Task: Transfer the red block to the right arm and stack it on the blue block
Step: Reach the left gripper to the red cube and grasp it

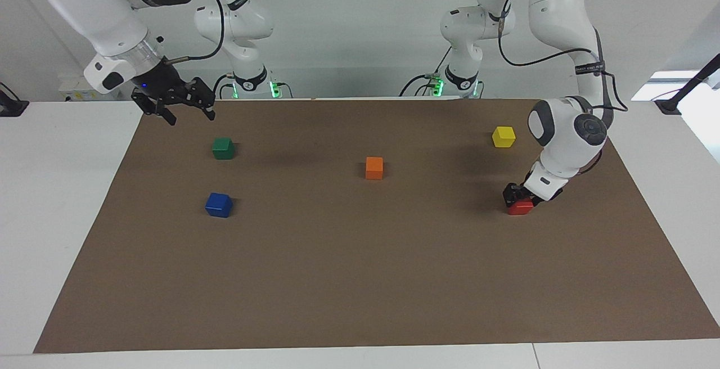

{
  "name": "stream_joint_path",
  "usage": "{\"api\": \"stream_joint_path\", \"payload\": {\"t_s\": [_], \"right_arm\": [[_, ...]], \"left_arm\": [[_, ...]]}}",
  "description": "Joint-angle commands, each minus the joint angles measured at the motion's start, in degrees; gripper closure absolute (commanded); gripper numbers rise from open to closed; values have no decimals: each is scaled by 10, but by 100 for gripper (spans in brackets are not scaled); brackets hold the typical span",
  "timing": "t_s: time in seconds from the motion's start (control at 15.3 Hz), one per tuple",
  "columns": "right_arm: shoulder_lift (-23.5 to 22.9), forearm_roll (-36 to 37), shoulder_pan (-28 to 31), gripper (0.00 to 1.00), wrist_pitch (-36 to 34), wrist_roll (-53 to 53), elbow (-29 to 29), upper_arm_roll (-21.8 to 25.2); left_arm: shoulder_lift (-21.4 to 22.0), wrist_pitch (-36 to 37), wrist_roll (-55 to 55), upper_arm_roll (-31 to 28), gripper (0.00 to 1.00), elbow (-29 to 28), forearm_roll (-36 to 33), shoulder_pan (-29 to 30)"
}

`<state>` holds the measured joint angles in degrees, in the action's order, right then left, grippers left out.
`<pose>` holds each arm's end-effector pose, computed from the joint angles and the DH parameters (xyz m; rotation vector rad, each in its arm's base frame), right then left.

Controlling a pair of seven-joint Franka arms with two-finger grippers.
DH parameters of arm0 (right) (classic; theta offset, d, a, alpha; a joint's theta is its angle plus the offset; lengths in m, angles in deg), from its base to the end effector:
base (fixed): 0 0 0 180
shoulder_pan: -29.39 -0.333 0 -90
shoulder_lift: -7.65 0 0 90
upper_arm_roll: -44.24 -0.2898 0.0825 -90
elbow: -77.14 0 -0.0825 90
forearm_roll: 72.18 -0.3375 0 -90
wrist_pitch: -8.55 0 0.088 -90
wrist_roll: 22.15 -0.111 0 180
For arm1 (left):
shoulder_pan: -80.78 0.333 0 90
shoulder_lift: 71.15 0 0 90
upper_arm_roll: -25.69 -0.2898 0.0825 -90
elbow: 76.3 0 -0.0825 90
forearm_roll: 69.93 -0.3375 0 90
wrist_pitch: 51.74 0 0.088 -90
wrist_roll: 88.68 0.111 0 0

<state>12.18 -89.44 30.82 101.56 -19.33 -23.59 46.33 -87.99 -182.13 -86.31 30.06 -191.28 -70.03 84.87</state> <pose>0.4870 0.0010 0.5631 -2.8348 0.0516 0.0550 0.5547 -0.0014 0.3102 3.1194 -0.0693 -0.0370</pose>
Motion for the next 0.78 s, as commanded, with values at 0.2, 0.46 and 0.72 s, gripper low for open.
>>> {"api": "stream_joint_path", "payload": {"t_s": [0.2,0.46,0.72], "right_arm": [[10,-250,62,0,11,123,-77,-4],[-1,-427,74,1,6,226,-158,-4],[-25,-557,71,1,-28,303,-204,-5]], "left_arm": [[11,90,-53,-1,100,42,27,0],[37,311,-110,-1,100,168,58,-2],[68,441,-197,4,100,232,88,-7]]}}
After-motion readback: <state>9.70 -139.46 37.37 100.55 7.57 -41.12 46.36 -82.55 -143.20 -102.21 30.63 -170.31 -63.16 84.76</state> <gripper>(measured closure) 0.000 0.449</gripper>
